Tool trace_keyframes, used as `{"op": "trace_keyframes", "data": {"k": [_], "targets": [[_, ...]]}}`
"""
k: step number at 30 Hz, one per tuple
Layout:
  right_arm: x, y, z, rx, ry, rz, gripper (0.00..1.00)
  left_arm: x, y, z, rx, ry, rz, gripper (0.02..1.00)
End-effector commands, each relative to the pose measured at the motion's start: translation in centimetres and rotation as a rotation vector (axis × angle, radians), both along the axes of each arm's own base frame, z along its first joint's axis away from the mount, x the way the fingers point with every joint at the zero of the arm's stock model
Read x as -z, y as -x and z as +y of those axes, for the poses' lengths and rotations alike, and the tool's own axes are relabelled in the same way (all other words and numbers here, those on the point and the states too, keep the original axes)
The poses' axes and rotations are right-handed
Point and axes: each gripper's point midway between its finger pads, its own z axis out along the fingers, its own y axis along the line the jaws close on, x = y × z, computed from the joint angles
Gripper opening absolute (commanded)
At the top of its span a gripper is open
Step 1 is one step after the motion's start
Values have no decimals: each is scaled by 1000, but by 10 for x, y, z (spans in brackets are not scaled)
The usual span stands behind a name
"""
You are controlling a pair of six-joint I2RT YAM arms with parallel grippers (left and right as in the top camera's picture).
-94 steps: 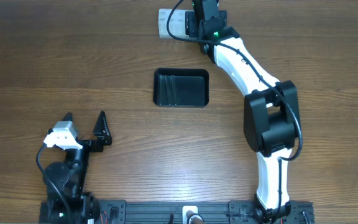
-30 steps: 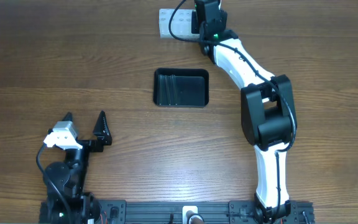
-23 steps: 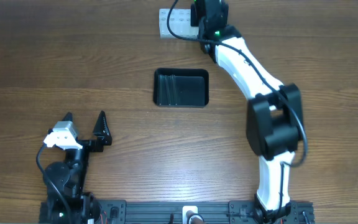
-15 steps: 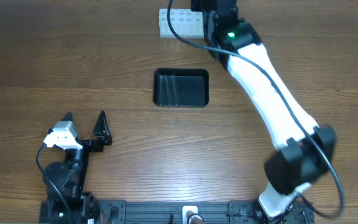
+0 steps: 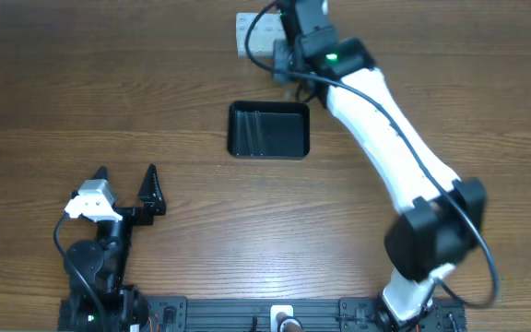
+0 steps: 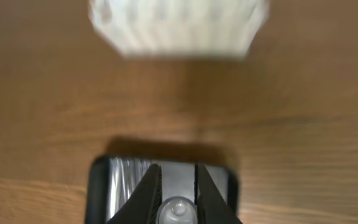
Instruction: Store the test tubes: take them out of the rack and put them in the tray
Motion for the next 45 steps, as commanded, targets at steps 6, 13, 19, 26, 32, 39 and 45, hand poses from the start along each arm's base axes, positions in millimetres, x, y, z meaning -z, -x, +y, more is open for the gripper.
{"op": "trace_keyframes", "data": {"k": [6, 13, 19, 26, 32, 39, 45], "targets": [[93, 15, 19, -35, -22, 239, 56, 1, 0, -1, 8, 12, 2, 1000], [120, 25, 15, -29, 12, 312, 64, 1, 0, -1, 8, 12, 2, 998], [131, 32, 12, -22, 22, 340, 80, 1, 0, -1, 8, 12, 2, 1000], [143, 36, 13, -11, 17, 344, 108, 1, 0, -1, 8, 12, 2, 1000], [149, 36, 12, -1, 10, 338, 152, 1, 0, -1, 8, 12, 2, 1000], [140, 29, 26, -57, 18, 269, 391, 1, 0, -1, 8, 12, 2, 1000], [79, 11, 9, -48, 78, 93, 457, 1, 0, -1, 8, 12, 2, 1000]]}}
